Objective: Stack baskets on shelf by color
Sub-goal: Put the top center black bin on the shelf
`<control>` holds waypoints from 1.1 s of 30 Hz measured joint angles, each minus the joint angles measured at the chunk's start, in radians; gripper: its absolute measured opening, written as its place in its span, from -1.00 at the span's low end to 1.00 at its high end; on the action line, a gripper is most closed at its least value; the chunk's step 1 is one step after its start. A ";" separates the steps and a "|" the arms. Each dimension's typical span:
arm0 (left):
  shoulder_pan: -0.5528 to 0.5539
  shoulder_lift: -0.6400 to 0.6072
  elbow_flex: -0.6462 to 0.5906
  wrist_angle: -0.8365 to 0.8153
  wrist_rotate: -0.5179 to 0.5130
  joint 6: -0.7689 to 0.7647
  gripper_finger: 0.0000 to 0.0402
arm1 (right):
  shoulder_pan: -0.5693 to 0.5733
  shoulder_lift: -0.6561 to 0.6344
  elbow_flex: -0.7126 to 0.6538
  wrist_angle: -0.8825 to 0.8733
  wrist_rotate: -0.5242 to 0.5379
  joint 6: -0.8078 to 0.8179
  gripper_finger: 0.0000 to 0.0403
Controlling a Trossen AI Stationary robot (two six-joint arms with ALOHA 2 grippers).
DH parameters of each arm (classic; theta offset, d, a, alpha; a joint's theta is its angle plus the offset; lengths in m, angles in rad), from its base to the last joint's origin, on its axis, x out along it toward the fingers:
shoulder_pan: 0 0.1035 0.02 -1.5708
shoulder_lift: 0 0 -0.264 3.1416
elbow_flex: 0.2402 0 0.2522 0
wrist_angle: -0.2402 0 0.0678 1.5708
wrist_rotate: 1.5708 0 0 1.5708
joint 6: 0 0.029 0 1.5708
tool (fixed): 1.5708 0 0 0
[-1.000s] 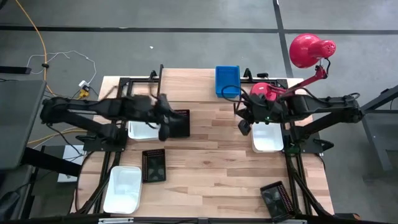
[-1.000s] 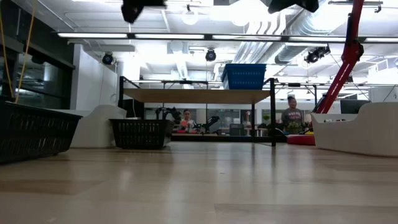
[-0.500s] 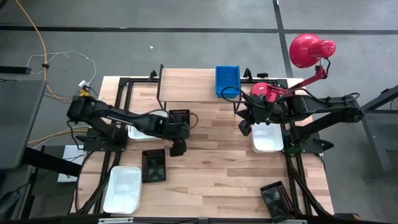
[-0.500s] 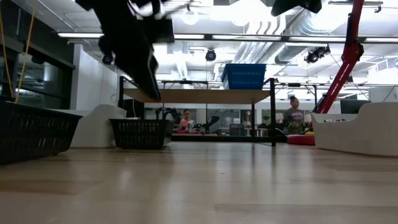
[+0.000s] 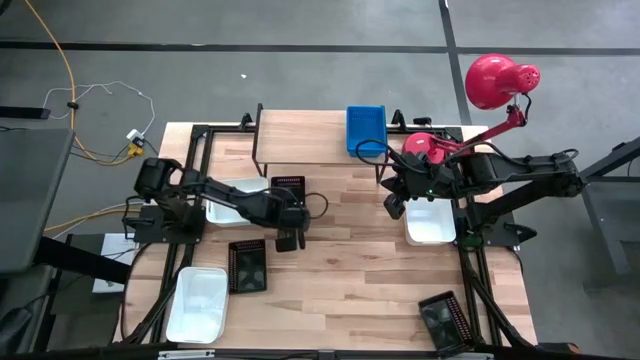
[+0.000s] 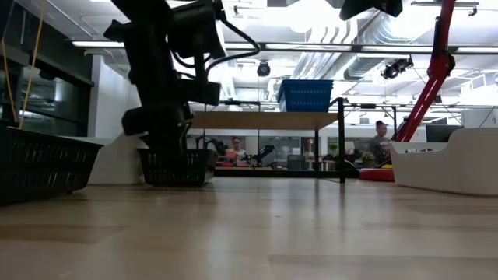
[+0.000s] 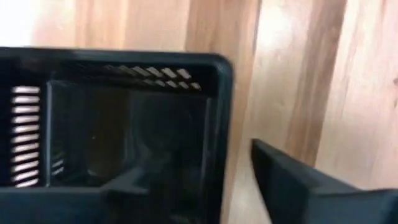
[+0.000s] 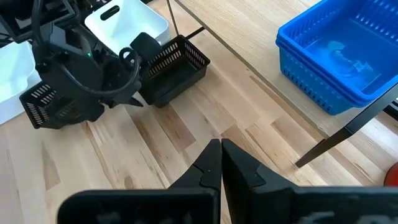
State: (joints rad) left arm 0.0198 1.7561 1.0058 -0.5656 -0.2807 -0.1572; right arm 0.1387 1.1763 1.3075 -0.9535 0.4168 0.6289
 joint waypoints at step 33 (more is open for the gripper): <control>0.121 -0.206 0.755 -0.346 -0.083 0.401 -1.00 | 0.000 0.000 0.000 0.019 -0.008 -0.027 -1.00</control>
State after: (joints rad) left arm 0.1412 1.5498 1.7604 -0.9121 -0.3633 0.2437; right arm 0.1383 1.1767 1.3077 -0.9345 0.4091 0.6023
